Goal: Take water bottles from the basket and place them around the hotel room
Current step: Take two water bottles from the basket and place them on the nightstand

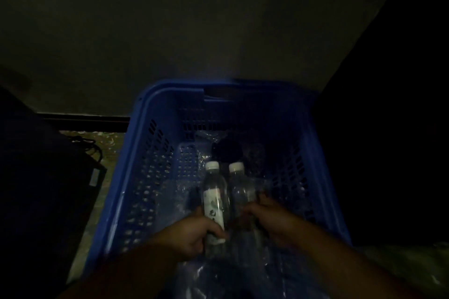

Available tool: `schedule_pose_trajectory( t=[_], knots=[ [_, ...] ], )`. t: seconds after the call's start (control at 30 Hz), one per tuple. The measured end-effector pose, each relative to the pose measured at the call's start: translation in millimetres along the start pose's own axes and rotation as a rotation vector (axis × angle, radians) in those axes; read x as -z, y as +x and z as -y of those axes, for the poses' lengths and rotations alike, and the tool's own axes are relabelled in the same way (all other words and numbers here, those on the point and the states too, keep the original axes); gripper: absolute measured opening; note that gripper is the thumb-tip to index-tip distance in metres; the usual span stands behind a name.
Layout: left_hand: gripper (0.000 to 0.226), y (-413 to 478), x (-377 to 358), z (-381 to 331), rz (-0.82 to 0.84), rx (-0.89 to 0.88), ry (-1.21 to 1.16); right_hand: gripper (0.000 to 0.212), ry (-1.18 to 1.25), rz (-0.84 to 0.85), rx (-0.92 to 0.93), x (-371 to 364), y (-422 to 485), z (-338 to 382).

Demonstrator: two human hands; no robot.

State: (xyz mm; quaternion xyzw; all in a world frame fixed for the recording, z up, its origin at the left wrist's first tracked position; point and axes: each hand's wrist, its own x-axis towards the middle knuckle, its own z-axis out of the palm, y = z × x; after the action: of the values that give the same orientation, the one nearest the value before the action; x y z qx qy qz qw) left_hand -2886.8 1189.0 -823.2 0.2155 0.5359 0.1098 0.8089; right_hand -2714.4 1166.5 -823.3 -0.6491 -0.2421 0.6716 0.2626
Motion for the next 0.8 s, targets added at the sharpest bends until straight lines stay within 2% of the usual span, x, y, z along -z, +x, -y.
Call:
schedule_pose_trajectory(
  t=[0.07, 0.13, 0.3, 0.4, 0.5, 0.6, 0.67, 0.8],
  knots=[
    [0.042, -50.8, -20.2, -23.4, 0.004, -0.055, -0.049, 0.053, -0.098, 0.013, 0.085, 0.4, -47.5, 38.0],
    [0.034, -106.1, -39.7, -53.5, 0.004, -0.136, -0.119, 0.059, -0.116, -0.004, 0.188, -5.2, -98.7, 83.9],
    [0.04, -258.0, -81.3, -141.8, 0.029, -0.265, -0.185, 0.044, -0.047, 0.014, 0.423, -35.2, -220.7, 209.0],
    [0.048, -355.8, -103.1, -193.5, 0.04, -0.282, -0.166, 0.032, -0.001, 0.01, 0.462, -55.5, -299.6, 284.9],
    [0.071, -453.5, -127.2, -236.8, 0.023, -0.33, -0.122, 0.034, 0.024, 0.046, 0.471, -71.3, -377.8, 352.3],
    [0.068, -541.3, -148.6, -262.1, -0.029, -0.427, -0.094, 0.022, 0.046, 0.165, 0.512, -78.0, -450.9, 403.7],
    [0.066, -587.8, -157.0, -268.6, -0.046, -0.508, -0.076, 0.022, 0.033, 0.246, 0.556, -82.2, -492.0, 427.9],
    [0.068, -660.5, -177.3, -267.6, -0.147, -0.636, -0.055, 0.038, 0.001, 0.358, 0.629, -91.5, -554.6, 454.9]
  ],
)
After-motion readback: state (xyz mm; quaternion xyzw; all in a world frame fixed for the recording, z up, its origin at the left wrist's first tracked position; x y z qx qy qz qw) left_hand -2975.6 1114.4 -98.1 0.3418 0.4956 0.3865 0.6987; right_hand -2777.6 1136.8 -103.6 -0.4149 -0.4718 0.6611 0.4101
